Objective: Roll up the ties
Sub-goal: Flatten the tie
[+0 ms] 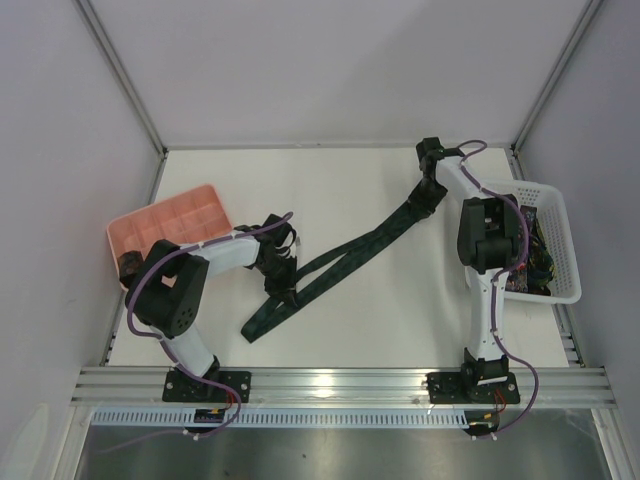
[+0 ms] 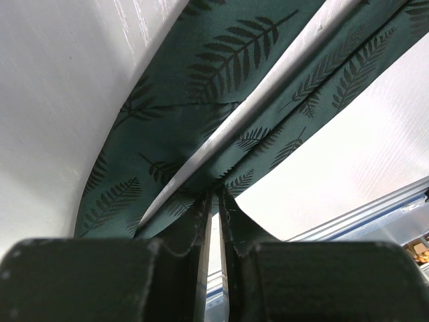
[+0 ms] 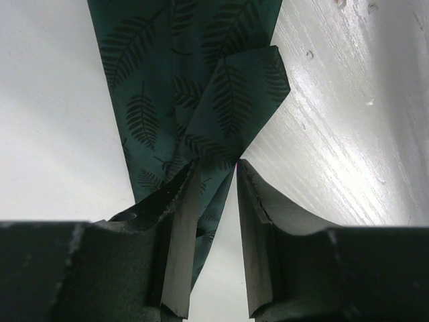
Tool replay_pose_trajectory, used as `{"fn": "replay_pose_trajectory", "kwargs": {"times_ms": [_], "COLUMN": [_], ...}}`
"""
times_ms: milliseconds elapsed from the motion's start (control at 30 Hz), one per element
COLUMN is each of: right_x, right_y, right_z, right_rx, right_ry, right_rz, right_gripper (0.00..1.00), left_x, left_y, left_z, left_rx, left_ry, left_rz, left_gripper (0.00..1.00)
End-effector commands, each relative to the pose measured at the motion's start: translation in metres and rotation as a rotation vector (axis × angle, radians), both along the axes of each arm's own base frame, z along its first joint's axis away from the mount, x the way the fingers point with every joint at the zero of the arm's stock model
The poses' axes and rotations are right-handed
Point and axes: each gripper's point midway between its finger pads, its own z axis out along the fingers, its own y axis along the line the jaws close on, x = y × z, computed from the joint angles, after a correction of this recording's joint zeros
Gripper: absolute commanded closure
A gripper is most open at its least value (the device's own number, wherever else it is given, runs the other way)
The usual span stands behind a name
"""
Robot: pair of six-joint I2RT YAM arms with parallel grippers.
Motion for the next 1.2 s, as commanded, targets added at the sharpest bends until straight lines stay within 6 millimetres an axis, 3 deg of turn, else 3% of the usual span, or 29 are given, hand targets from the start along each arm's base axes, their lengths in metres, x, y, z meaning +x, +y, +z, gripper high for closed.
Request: {"fn": "replay_pose_trajectory", "kwargs": {"times_ms": [0,300,433,567,800,900,1167], "right_x": [0.001,0.005,0.004,0.006,0.024,0.032,0.035], "right_y": [-0.002,-0.007,-0.007,-0.004,-0.007,-0.012,-0.025], "right_z": [-0.005,-0.008,-0.009,0.0,0.037,0.042,0.023], "right_rx": [-0.007,-0.016,-0.017,-0.017,-0.045,-0.073,-0.108], "right_ry": [0.002,-0.006,-0.004,-0.024,-0.121,-0.134,-0.1], "right_rz": [0.005,-0.009,-0.007,-0.007,0.01,0.011,0.033], "right_gripper": [0.67,0.76,0.94,1.0,1.0,1.0,1.0], "left_x": [-0.003,-0.003,-0.003,-0.003,0.001,0.002,0.007], "left_y": [0.004,0.004,0.006,0.008,0.009,0.008,0.009], "left_z": [-0.011,-0.011,-0.013,-0.014,-0.013,-0.009,0.012], "left_rx": [0.028,0.029,0.04,0.048,0.056,0.052,0.041], "left_ry": [-0.001,-0.001,0.001,-0.001,-0.021,-0.03,-0.092], "left_rz": [-0.023,-0.03,-0.029,-0.029,-0.035,-0.047,-0.064], "left_gripper": [0.86,0.86,0.86,0.87,0.92,0.95,0.98]}}
